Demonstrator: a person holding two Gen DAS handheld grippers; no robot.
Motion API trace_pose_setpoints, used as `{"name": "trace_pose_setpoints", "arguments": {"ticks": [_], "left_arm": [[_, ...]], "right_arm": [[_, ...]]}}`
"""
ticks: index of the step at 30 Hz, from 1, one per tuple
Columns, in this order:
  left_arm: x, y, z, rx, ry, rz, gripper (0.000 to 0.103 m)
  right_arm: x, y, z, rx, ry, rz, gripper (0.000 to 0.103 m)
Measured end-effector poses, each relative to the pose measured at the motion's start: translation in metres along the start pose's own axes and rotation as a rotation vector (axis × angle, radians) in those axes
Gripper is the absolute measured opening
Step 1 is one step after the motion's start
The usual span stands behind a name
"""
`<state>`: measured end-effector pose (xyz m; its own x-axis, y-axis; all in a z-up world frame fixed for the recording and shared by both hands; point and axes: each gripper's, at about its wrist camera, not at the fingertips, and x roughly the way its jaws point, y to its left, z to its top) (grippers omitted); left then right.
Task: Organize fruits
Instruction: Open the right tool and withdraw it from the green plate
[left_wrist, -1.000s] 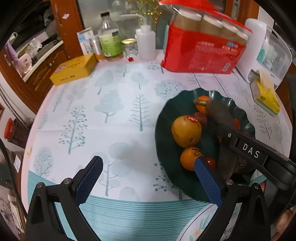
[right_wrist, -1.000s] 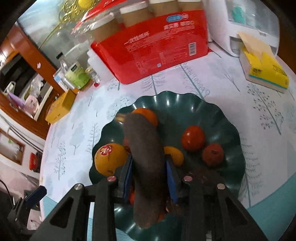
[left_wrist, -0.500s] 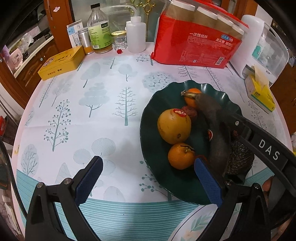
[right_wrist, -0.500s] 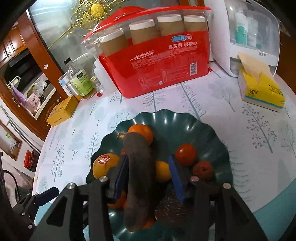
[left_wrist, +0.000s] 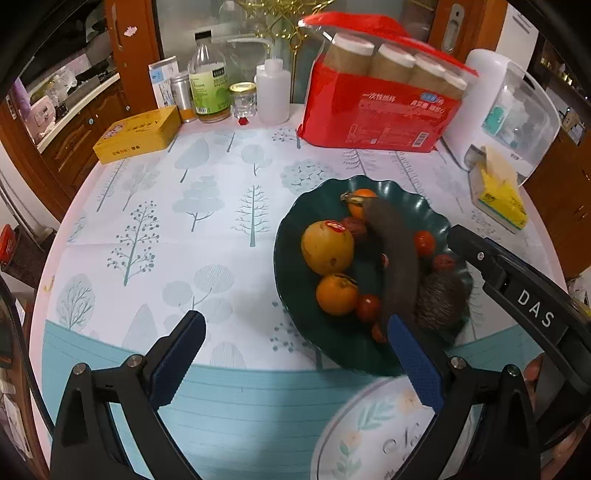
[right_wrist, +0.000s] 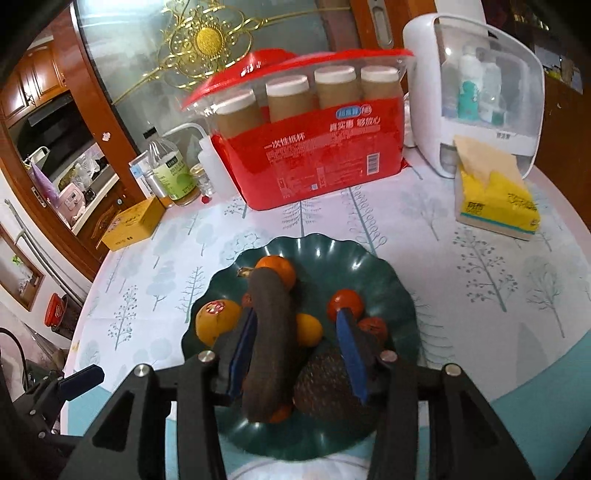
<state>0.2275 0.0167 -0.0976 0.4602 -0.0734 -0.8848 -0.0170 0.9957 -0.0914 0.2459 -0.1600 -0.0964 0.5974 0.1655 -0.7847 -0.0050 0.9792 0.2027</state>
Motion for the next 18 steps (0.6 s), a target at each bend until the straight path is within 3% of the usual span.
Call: {"name": "trace_pose_setpoints", "arguments": {"ticks": [8,18], "left_arm": [[-0.051,-0.012,-0.029,-0.01,-0.03,-0.013,0.099],[-0.113,-0.028,-0.084,-0.017,-0.05,0.002,0.099]], "right_arm": [[-0.062,-0.006,-0.015,-0.031,-0.023,-0.005,0.046],[-0.138,-0.018,-0.063,-0.085,0.014,0.013,0.046]]}}
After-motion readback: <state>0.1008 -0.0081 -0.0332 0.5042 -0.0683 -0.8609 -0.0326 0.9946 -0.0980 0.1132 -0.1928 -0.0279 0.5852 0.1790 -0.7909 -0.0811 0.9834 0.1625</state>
